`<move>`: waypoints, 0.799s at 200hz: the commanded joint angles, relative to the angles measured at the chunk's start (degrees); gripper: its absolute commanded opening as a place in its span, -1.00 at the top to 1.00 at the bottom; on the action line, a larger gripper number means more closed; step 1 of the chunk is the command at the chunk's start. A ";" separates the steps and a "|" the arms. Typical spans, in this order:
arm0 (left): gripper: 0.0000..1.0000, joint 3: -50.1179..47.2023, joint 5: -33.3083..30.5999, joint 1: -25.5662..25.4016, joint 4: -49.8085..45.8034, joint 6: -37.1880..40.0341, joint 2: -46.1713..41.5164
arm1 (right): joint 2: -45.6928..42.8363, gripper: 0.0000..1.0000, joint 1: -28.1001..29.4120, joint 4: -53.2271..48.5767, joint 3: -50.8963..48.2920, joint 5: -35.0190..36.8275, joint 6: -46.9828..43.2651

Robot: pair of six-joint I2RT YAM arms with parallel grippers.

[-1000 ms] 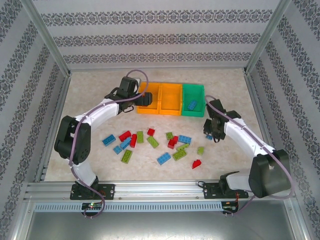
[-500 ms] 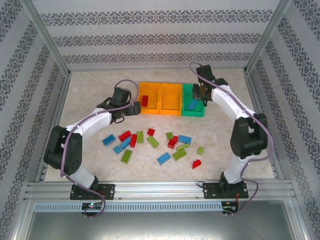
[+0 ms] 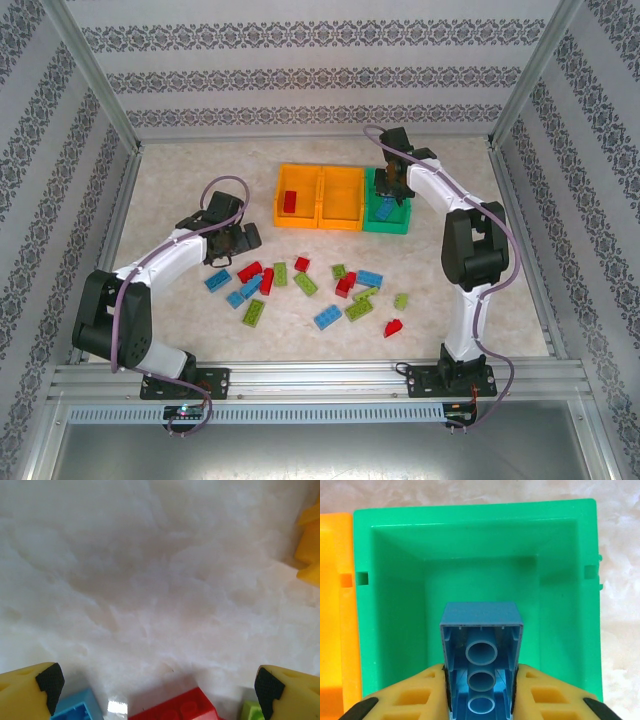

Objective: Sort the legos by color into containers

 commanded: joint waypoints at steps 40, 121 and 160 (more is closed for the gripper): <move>-0.99 -2.06 10.28 0.32 -6.14 -10.15 -1.61 | 1.99 0.29 0.78 -1.77 0.79 -0.42 -1.14; -0.99 -1.35 10.52 -2.38 -8.98 -14.50 -1.34 | 1.63 -0.27 1.44 0.64 -1.34 -0.77 -2.20; -1.00 -0.40 9.99 -4.32 -8.70 -15.72 0.61 | -0.33 -0.32 1.71 2.85 -3.87 -0.11 -2.04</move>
